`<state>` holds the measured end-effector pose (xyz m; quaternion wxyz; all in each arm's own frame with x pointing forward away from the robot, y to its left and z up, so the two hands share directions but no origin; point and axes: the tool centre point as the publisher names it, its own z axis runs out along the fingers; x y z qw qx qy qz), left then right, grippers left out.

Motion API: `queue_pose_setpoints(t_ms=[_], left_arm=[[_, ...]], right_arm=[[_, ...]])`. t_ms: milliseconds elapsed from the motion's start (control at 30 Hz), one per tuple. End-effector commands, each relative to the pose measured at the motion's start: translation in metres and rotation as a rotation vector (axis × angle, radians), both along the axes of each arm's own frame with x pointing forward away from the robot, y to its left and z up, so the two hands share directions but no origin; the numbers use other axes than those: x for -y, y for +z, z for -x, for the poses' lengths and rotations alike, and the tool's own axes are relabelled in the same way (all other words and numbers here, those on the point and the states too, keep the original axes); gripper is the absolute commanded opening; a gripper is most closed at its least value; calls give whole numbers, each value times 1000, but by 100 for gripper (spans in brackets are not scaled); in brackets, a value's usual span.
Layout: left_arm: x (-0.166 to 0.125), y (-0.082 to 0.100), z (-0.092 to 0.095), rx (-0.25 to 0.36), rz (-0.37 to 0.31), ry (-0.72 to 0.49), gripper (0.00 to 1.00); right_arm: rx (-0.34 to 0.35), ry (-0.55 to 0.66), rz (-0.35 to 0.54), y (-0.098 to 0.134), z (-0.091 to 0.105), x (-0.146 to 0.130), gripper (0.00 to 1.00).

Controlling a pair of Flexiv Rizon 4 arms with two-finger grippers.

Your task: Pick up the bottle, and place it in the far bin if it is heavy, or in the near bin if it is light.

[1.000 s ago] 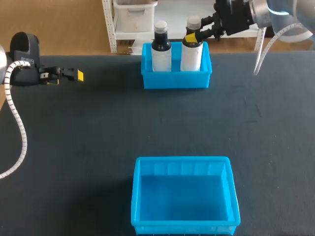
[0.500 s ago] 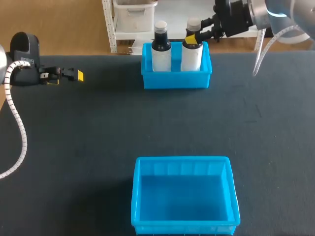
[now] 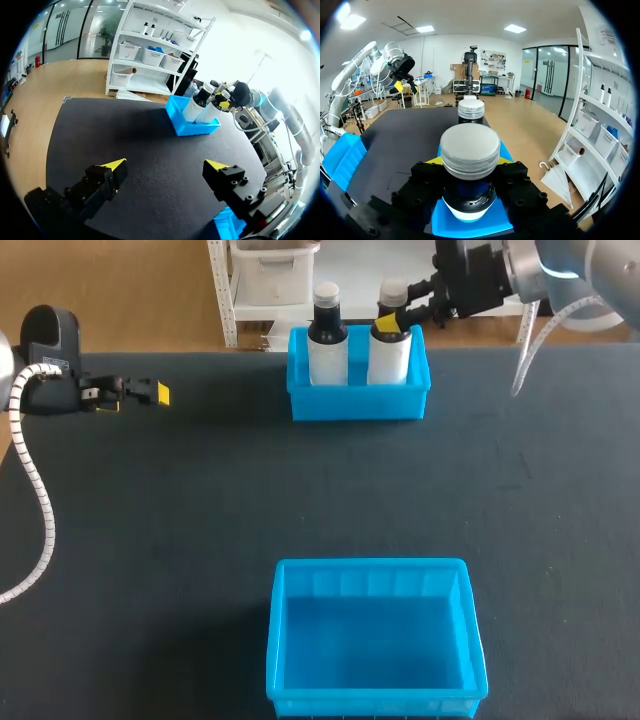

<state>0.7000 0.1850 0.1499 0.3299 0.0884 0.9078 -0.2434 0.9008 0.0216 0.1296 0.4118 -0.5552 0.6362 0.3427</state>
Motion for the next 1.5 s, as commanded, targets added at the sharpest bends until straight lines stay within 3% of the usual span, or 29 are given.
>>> queue_pose_setpoints(t_ms=[33, 1033, 1067, 1100, 1133, 1500], left_arm=[[0, 0, 0, 0, 0, 0, 100], [0, 0, 0, 0, 0, 0, 100], [0, 0, 0, 0, 0, 0, 100], [0, 0, 0, 0, 0, 0, 100], [0, 0, 0, 0, 0, 0, 100], [0, 0, 0, 0, 0, 0, 100]], right_arm=[[-6, 8, -2, 1, -6, 0, 0], [-32, 26, 6, -9, -5, -3, 0], [-37, 27, 10, -9, -5, -3, 15], [-42, 31, 15, -9, -5, -3, 40], [-50, 26, 22, -10, -5, -3, 100], [-60, 8, 28, -9, -2, 0, 100]])
